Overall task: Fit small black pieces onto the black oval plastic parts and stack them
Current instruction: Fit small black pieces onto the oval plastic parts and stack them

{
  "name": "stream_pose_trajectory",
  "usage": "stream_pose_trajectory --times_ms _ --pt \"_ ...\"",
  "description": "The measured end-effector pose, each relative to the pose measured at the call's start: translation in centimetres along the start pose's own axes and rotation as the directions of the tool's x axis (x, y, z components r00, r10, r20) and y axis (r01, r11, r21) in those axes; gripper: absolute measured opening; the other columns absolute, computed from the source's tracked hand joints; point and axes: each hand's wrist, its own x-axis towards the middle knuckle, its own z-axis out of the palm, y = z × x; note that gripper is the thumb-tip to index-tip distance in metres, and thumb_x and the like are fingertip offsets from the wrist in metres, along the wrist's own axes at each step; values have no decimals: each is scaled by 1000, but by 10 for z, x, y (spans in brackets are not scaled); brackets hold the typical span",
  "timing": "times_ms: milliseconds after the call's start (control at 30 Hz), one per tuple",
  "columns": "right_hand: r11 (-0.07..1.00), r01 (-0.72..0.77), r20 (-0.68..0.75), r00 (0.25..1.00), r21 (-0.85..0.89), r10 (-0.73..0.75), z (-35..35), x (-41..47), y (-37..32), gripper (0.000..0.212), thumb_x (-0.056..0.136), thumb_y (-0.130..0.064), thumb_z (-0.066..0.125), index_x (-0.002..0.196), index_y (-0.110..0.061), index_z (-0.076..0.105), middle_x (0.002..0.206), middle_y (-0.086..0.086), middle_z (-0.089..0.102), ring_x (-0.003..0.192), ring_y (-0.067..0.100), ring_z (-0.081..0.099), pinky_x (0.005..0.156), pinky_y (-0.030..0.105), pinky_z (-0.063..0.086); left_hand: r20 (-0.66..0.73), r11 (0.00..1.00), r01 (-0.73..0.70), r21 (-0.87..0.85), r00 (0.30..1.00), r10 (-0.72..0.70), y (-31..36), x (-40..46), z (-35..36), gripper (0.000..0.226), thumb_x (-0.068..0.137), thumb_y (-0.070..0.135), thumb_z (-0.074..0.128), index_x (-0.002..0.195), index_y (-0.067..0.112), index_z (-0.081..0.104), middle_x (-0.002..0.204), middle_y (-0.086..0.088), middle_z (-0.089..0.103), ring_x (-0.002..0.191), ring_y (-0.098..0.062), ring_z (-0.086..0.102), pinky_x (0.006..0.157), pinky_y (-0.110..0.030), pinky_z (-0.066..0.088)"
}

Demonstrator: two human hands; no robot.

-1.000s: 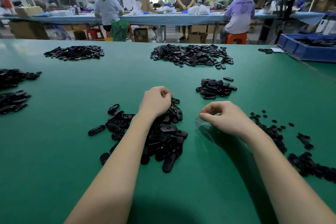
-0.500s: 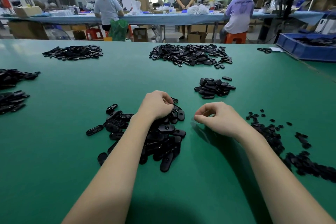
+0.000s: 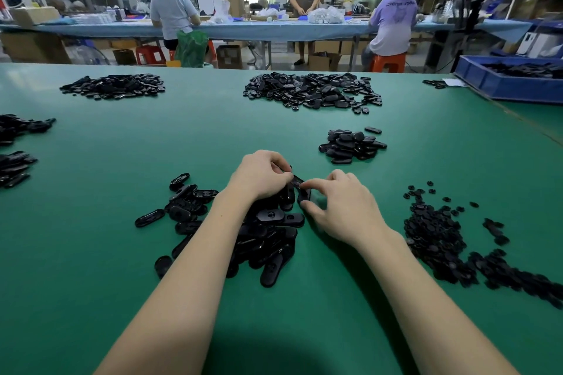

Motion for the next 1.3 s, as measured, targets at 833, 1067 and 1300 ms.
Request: stream_pose_trajectory --times_ms 833,1067,1300 --pt "872 132 -310 950 472 24 -33 -1 34 34 80 -35 80 111 -35 67 102 -22 71 95 2 62 83 22 49 129 813 37 -581 991 47 50 -18 23 12 96 24 64 95 20 75 74 -5 71 56 -14 56 52 -20 46" --pt "894 -223 -266 902 389 341 -64 -4 82 5 88 -32 67 87 -35 71 80 -22 69 83 13 69 78 31 56 272 679 172 -714 961 43 73 -35 47 8 96 10 64 101 13 71 79 -6 72 53 -12 65 45 -18 48" --pt "815 -538 -58 826 215 560 -64 -24 113 11 85 -30 69 88 -36 78 99 -12 77 100 18 65 74 28 46 348 667 241 -705 937 29 77 -42 57 5 96 10 65 99 14 66 74 -7 76 64 -19 72 44 -20 47"
